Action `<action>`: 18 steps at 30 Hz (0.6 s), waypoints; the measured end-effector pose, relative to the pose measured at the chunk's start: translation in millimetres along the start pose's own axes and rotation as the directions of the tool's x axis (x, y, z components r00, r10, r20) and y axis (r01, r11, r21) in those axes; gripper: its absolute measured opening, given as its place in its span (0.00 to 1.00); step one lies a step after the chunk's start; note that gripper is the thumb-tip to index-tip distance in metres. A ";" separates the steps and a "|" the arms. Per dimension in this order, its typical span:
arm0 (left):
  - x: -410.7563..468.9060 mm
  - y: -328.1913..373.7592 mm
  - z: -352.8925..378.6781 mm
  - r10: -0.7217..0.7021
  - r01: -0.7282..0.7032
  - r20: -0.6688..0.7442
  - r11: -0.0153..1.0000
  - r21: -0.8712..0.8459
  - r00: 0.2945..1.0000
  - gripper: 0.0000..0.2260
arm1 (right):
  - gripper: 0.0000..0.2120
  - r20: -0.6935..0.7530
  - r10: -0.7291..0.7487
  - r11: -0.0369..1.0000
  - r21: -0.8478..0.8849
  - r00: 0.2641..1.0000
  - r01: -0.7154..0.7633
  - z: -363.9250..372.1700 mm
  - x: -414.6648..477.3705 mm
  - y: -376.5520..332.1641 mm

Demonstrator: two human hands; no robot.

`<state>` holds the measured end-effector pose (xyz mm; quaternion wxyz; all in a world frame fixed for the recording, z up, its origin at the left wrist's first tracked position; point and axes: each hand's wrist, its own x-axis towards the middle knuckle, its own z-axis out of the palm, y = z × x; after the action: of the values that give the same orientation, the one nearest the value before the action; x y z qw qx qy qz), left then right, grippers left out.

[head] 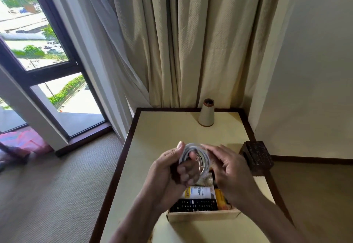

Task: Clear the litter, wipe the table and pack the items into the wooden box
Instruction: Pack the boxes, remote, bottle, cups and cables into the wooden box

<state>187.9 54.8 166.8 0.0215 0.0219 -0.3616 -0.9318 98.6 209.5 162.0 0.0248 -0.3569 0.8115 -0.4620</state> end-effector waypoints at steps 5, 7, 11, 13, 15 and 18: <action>0.7 2.3 -5.2 0.107 -0.125 -0.110 0.978 -0.165 0.988 0.15 | 0.13 0.096 0.121 0.990 0.059 0.988 -0.127 29.7 -21.3 6.6; 2.1 -0.2 -5.3 0.133 -0.146 -0.115 0.983 -0.111 0.984 0.15 | 0.07 0.114 0.095 0.993 0.062 0.989 -0.103 37.5 -26.5 -0.1; 8.0 -5.4 -4.9 0.196 -0.167 -0.227 0.976 0.141 0.954 0.16 | 0.08 0.068 0.043 0.999 0.012 0.997 -0.044 35.5 -30.2 -7.1; 9.9 -3.5 -3.3 0.210 -0.160 -0.249 0.965 0.209 0.945 0.16 | 0.09 -0.002 -0.023 0.999 -0.027 1.000 0.023 27.7 -30.9 -6.1; 9.8 -0.5 -3.3 0.205 -0.146 -0.272 0.964 0.221 0.940 0.14 | 0.09 -0.048 -0.125 0.990 -0.074 0.991 0.121 23.2 -30.0 -2.3; 10.3 2.9 -5.2 0.152 -0.111 -0.306 0.983 0.148 0.940 0.12 | 0.10 -0.067 -0.241 0.971 -0.020 0.968 0.240 17.3 -29.5 0.5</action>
<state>178.0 48.6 164.7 0.1397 0.1478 -0.4136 -0.8875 126.7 214.7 143.2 -0.0613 -0.4366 0.7655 -0.4687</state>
